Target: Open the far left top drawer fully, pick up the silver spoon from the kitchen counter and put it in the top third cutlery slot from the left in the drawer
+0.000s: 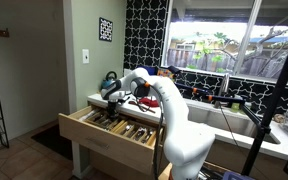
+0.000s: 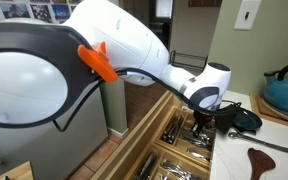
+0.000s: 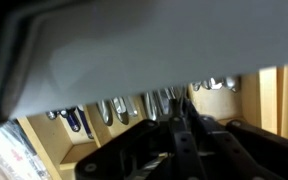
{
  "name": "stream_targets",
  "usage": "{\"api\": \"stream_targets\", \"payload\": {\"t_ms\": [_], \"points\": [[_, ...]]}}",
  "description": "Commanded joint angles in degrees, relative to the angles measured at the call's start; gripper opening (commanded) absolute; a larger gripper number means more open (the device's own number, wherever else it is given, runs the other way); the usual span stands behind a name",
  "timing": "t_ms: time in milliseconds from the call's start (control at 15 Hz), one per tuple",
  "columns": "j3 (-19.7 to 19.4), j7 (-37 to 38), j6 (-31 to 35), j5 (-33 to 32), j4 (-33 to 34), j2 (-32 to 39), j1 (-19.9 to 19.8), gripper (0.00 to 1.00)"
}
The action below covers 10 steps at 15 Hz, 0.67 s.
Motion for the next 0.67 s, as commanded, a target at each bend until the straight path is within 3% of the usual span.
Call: {"api": "stream_targets", "payload": {"t_ms": [0, 600], "points": [[-0.03, 1.61, 0.55, -1.91, 2.58, 2.23, -0.36, 0.02], [0.00, 2.50, -0.14, -3.37, 4.49, 4.08, -0.27, 0.02]]}}
